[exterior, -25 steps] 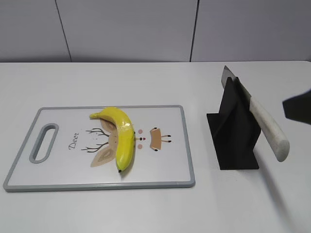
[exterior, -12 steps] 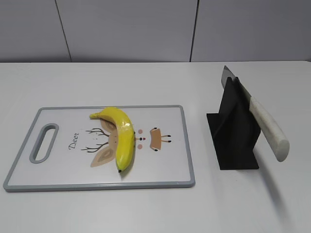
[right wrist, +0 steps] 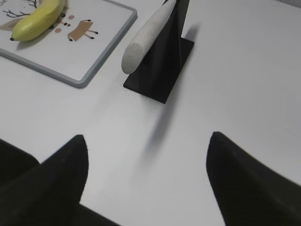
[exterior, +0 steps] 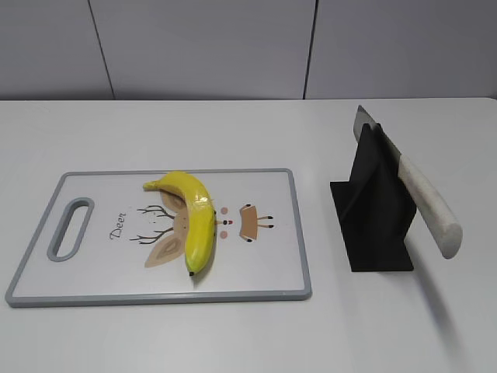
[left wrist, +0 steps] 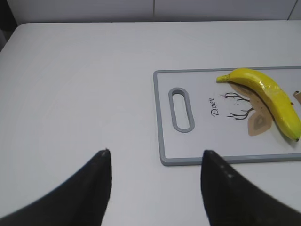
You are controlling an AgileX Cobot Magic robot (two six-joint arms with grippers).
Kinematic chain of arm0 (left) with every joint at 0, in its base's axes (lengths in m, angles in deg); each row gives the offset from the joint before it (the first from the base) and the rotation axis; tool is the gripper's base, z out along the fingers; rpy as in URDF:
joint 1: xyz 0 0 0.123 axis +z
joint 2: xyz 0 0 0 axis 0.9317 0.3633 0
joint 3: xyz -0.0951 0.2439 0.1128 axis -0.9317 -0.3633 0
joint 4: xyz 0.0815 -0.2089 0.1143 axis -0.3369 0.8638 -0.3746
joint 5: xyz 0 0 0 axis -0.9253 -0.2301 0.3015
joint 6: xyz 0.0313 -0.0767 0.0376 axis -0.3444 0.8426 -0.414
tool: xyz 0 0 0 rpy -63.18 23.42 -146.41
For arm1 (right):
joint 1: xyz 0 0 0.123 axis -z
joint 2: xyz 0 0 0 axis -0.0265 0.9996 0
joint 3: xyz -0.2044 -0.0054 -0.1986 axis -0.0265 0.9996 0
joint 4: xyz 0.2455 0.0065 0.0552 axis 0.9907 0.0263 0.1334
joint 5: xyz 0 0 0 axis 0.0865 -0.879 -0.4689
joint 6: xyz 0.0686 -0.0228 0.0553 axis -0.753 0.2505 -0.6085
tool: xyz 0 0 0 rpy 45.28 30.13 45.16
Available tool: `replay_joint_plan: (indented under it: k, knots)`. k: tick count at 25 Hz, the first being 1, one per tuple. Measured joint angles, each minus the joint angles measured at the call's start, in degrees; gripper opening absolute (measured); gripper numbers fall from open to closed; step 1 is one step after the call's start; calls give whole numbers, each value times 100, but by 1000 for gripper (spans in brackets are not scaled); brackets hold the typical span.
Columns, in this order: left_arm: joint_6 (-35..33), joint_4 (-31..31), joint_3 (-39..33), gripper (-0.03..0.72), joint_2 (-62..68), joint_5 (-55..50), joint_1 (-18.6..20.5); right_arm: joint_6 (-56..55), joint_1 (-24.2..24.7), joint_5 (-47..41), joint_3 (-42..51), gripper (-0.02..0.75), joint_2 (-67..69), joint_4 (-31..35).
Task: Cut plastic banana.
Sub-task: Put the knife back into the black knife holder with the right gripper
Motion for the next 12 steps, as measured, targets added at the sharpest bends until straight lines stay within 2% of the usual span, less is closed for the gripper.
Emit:
replay_joint_plan:
  k: [12]
  knots:
    - [0,11,0,565,0,0,0,0,0,-5,0,590,-584,0]
